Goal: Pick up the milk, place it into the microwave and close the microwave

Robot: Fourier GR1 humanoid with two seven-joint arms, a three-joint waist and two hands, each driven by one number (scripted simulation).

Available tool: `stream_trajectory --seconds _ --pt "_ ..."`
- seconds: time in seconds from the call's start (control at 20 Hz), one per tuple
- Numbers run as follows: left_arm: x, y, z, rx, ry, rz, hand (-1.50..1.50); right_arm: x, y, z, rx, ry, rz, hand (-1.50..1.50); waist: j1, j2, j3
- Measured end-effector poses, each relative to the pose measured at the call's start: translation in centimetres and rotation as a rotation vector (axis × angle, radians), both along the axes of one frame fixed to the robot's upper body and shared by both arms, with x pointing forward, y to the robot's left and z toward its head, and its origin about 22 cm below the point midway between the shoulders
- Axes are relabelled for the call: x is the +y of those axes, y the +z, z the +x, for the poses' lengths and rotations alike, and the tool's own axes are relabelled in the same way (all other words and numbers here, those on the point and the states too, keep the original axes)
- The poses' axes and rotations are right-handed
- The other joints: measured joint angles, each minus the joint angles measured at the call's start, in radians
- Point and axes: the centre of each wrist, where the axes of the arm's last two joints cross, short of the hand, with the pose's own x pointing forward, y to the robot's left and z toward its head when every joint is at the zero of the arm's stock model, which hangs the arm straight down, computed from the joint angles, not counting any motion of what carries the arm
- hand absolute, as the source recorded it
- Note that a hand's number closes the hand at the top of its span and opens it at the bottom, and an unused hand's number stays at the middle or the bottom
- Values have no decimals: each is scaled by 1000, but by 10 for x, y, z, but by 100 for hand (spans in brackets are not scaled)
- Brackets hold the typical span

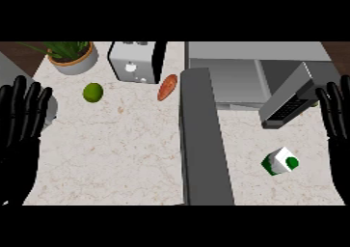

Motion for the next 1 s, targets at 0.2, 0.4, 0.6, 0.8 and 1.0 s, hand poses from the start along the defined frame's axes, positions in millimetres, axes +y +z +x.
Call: stream_trajectory --seconds 0.2,0.4,0.6,0.8,1.0 --pt "4 -3 3 -5 8 10 -150 -20 -5 -13 -13 40 -13 -150 -9 15 13" --pt "-3 -18 7 84 8 -30 -150 -46 -22 -28 45 116 5 -150 -20 21 19" --pt "-22 -37 7 166 -6 -85 -150 -68 -39 -52 108 171 22 -150 -23 23 20" --pt "-48 -52 -7 194 -17 -112 -150 -82 -52 -76 144 189 33 -150 -19 23 21" --pt "-61 -69 -12 205 -21 -124 -150 -97 -68 -93 177 183 26 -150 -16 23 20"
